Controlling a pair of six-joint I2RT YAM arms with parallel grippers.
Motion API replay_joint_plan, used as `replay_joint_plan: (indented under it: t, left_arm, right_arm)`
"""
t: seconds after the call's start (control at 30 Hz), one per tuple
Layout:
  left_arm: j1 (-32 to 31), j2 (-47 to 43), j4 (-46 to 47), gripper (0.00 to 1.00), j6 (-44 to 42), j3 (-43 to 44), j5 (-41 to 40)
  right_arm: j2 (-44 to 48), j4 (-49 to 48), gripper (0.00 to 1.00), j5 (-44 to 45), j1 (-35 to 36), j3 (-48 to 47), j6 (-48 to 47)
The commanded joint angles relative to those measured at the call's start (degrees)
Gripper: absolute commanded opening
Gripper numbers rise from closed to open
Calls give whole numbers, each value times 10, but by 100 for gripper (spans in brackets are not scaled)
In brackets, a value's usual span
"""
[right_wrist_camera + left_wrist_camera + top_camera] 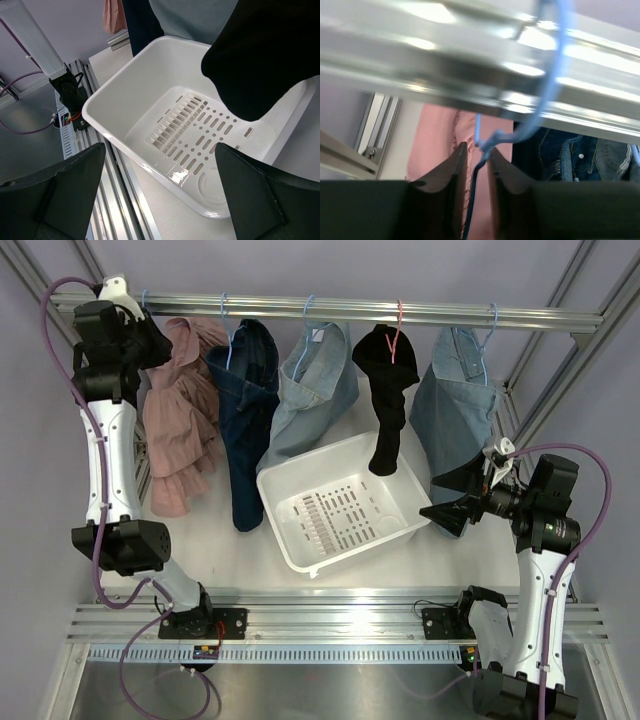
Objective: Remove the skirt from the hanger
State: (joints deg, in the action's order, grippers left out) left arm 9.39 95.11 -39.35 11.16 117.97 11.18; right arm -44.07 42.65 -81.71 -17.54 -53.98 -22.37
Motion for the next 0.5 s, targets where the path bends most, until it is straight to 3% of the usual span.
replay_joint_plan:
  t: [0.0,0.03,0.1,0.47]
  left_arm:
    - [-16,-10,45,16,-33,-8,13]
    - [-17,-12,47,7,-37,-9,12]
    - [-18,-24,54,0,-37,-10,10]
    - [-20,-99,103,0,-19,-14,-23]
  right_arm:
    - [-3,11,99,-19,-1,-19,-21]
    - [-3,15,99,-19,-1,-20,-22]
    - [-3,18,99,-20,-1,-21,-27]
    - [-6,38,99,-37,-1,-21,-45]
